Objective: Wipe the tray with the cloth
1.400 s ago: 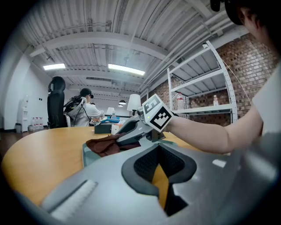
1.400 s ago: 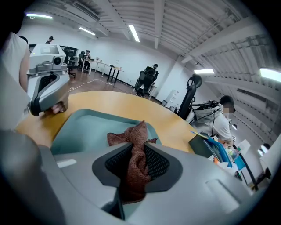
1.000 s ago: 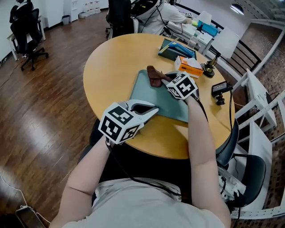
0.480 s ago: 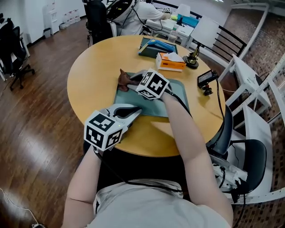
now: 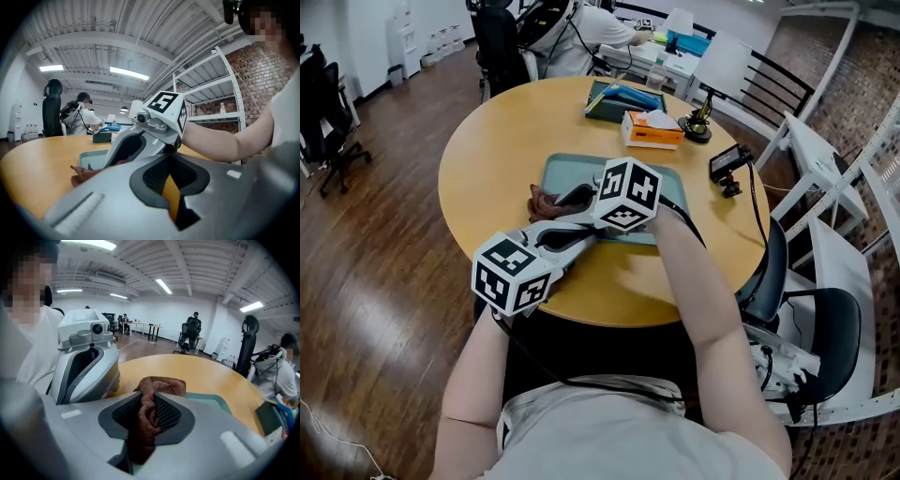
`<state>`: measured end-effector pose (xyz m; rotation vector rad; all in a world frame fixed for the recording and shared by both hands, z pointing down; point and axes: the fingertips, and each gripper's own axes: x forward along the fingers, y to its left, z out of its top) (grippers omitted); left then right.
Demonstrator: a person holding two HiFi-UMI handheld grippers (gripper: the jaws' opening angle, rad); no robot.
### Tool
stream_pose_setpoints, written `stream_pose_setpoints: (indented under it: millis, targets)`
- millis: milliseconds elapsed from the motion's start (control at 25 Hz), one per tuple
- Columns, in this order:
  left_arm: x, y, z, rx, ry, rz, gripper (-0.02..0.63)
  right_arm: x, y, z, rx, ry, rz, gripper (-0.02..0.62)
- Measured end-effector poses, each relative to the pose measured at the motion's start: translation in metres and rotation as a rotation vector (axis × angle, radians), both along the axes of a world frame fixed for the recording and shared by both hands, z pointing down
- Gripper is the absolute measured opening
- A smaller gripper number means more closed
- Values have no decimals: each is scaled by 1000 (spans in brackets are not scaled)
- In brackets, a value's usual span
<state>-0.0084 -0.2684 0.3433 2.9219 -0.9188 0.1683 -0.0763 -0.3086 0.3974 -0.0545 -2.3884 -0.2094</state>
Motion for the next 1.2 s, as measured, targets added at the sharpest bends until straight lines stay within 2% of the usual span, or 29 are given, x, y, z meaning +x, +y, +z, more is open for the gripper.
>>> stream_pose_setpoints:
  millis: [160, 560, 840, 1040, 1200]
  targets:
    - [0, 1, -1, 1, 0, -3, 0, 26, 2, 5, 30, 34, 26, 79]
    - [1, -2, -3, 0, -1, -1, 0, 124, 1, 4, 47, 44, 164, 80]
    - [2, -2, -2, -1, -1, -4, 0, 190, -2, 5, 46, 87, 250, 79]
    - [0, -3, -2, 0, -1, -9, 0, 210, -8, 6, 52, 67, 301, 79]
    - [0, -3, -2, -1, -1, -10, 0, 222, -35, 9, 98, 41, 416, 80]
